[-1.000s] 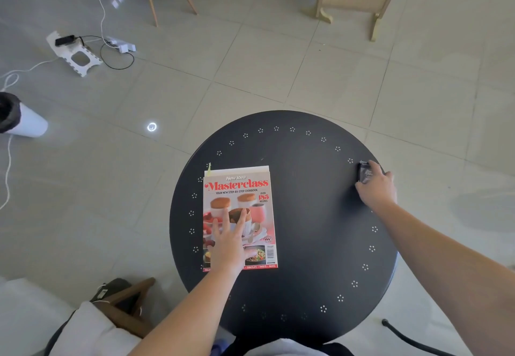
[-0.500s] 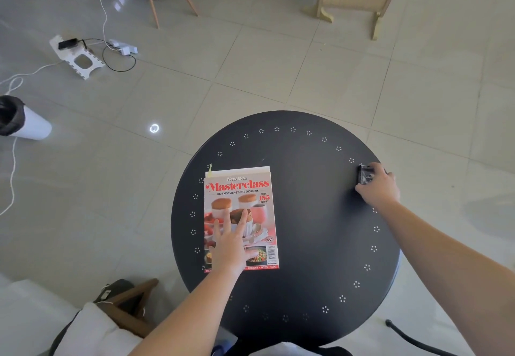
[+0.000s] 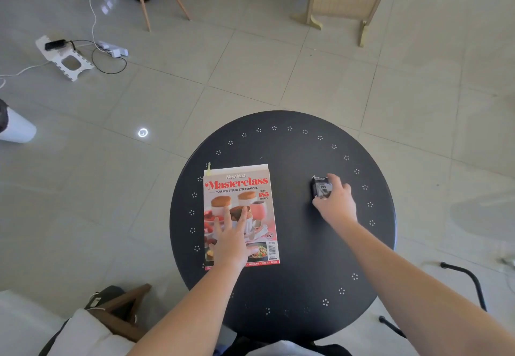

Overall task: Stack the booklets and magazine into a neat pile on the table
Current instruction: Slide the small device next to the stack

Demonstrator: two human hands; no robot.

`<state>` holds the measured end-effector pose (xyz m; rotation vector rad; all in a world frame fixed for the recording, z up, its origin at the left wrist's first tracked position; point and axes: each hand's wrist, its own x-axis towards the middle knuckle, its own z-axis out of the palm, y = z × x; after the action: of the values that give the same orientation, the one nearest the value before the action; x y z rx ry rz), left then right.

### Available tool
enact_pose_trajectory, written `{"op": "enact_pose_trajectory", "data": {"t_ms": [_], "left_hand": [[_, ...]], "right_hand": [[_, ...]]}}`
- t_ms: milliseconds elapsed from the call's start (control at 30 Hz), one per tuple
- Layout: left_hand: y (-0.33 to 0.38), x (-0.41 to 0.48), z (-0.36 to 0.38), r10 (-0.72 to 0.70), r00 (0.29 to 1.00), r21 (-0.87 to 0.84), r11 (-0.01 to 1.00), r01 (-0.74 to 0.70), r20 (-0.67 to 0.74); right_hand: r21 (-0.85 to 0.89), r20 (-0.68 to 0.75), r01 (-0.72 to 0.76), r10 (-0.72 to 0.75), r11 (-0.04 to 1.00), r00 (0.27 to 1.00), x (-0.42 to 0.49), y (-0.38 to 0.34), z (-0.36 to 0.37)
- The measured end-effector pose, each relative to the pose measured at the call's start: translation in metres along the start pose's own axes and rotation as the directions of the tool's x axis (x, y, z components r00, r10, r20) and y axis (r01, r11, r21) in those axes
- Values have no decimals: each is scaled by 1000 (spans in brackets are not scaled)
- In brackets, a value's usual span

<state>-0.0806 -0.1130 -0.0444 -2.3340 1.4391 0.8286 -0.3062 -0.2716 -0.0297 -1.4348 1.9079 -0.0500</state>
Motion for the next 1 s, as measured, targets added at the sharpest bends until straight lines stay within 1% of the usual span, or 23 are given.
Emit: {"op": "enact_pose_trajectory", "data": {"t_ms": [200, 400, 600, 1000], "left_hand": [[-6, 2, 0, 32, 999, 18, 999, -32, 25], [-11, 4, 0, 63, 998, 58, 996, -65, 32], [-15, 4, 1, 83, 996, 70, 994, -84, 21], [-15, 4, 3, 85, 996, 76, 993, -86, 13]], "right_hand": [[-20, 26, 42, -42, 999, 999, -29, -15, 39], [-73, 58, 62, -58, 995, 997, -48, -23, 62], [-139, 59, 53, -45, 989, 997, -56, -23, 72], [-151, 61, 61, -53, 987, 997, -53, -15, 73]]}}
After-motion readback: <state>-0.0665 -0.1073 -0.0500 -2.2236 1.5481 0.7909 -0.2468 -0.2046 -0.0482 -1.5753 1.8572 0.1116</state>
